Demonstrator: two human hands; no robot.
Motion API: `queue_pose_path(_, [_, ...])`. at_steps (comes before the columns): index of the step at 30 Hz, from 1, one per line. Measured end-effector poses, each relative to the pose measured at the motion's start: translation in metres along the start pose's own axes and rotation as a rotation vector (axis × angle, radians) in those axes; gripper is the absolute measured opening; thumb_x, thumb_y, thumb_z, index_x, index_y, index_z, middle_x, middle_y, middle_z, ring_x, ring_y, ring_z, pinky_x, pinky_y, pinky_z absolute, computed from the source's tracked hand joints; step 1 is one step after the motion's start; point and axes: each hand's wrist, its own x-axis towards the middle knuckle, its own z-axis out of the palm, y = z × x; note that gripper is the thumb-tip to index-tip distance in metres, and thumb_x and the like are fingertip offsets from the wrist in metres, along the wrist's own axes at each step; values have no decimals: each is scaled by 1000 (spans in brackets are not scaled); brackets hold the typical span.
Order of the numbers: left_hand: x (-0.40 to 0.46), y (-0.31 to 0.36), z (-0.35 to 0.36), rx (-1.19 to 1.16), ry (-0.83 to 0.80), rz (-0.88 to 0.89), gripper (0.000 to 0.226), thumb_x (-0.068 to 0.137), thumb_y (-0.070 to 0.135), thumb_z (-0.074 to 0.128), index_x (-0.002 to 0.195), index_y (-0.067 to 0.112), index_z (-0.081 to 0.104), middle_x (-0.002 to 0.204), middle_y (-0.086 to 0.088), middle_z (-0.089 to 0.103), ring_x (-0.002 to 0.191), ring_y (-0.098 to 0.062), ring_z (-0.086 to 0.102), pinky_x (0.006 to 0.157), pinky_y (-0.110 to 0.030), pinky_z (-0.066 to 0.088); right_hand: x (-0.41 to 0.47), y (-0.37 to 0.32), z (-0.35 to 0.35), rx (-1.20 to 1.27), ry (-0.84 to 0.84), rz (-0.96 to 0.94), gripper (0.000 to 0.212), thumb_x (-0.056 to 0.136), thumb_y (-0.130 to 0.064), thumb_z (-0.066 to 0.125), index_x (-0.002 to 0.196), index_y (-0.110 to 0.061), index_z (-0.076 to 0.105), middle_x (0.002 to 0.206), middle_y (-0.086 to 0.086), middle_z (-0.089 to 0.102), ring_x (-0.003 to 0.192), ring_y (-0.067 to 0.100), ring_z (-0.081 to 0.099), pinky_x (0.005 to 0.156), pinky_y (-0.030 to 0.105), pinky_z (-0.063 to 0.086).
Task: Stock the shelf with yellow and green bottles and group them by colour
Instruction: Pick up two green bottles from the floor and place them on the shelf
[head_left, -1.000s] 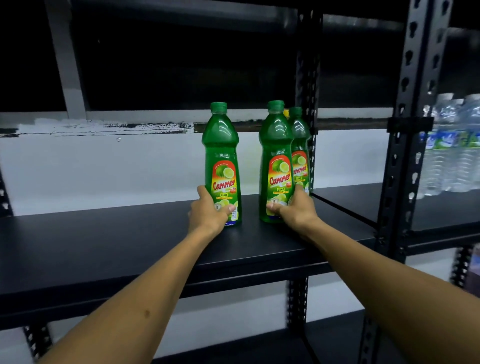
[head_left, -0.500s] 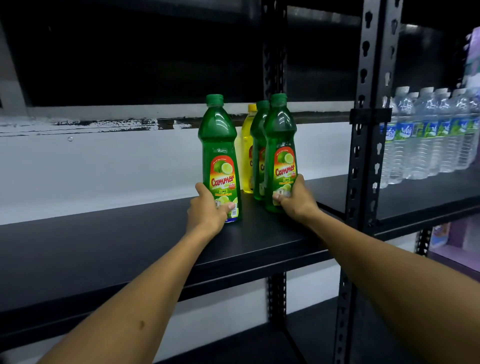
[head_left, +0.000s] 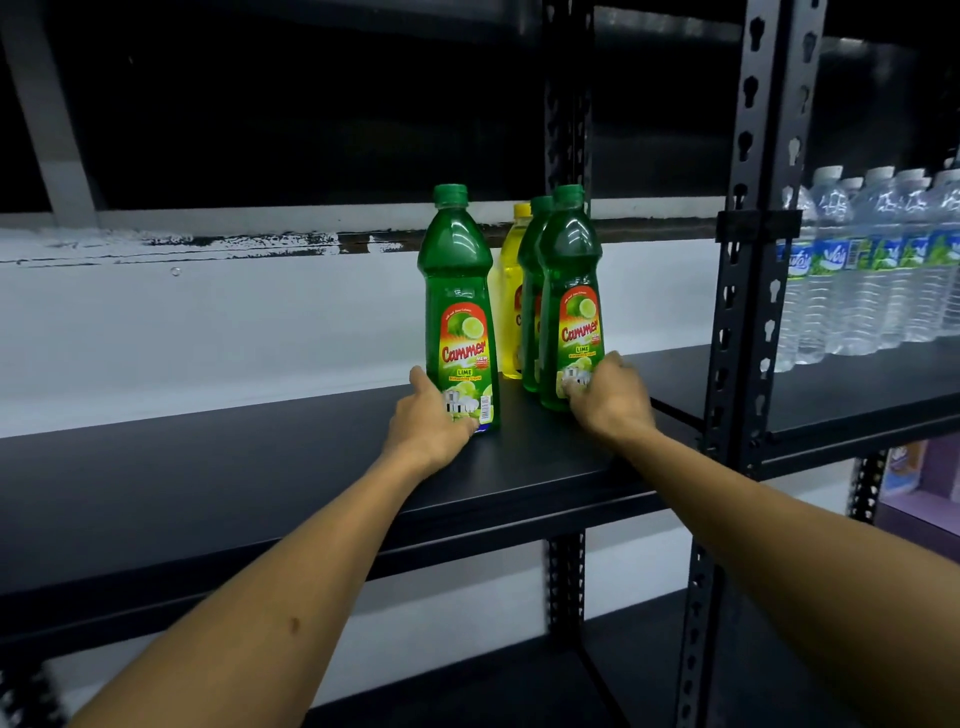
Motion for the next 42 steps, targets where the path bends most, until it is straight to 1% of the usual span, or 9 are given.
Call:
queue_pose_path(2, [-4,-9,-11,107,-59,2,62,89,21,66,135,9,27,121,-12,58,106,-28,58,77,-35,47,-12,-3,-6,54,126,-205,41,94,-25,57,130,-8,47,123,14,59,109,31,59,88,46,54])
queue_pose_path(5, [-5,-31,-34,323,-193,80,55,95,31,54,141,7,36,132,-13,56,118,-29,55,93,-38,48,-33,-17,-10,204,-3,-351,37,95,-18,57,132,-12,52,119,7,63,111,23,60,90,35,52])
queue_pose_path(7, [-4,-46,-49,388,-241,108,50,97,37,48,138,9,49,138,-12,55,126,-28,52,104,-40,43,-43,-29,-4,230,-170,-330,44,95,-25,60,135,-12,49,120,5,62,112,20,59,92,31,49])
queue_pose_path(10, [-2,-62,-61,409,-225,84,45,97,43,46,124,10,63,129,-10,62,120,-27,56,101,-38,45,-48,-50,14,253,-342,-230,68,87,-42,68,141,-11,41,131,2,57,115,17,55,95,31,46])
queue_pose_path(16, [15,-73,-54,452,-206,74,38,92,52,43,86,17,57,105,-11,64,96,-28,60,85,-40,51,-34,-74,55,146,-221,-226,66,82,-37,75,127,-9,36,123,12,60,111,30,60,93,41,50])
queue_pose_path(23, [47,-80,-45,494,-255,54,50,92,59,39,101,15,61,111,-9,61,98,-25,59,87,-40,49,-4,-78,82,149,-151,-220,70,86,-29,73,136,-3,33,132,18,47,121,33,51,100,40,44])
queue_pose_path(30, [77,-87,-38,541,-275,34,64,85,67,33,113,16,59,121,-10,58,109,-31,56,94,-46,47,42,-81,113,237,-202,-153,64,88,-19,70,136,-5,30,130,15,55,120,30,55,99,39,46])
queue_pose_path(36, [105,-97,-30,549,-283,55,58,87,63,32,109,17,60,119,-7,60,107,-27,56,95,-44,46,73,-79,134,288,-246,-150,79,90,-14,67,148,-5,14,132,14,53,121,28,53,101,38,45])
queue_pose_path(42, [119,-104,-24,528,-267,87,48,92,57,36,102,16,59,106,-6,57,92,-23,57,83,-37,48,95,-79,149,322,-272,-198,68,88,-13,67,140,-6,24,129,13,55,117,27,55,101,39,45])
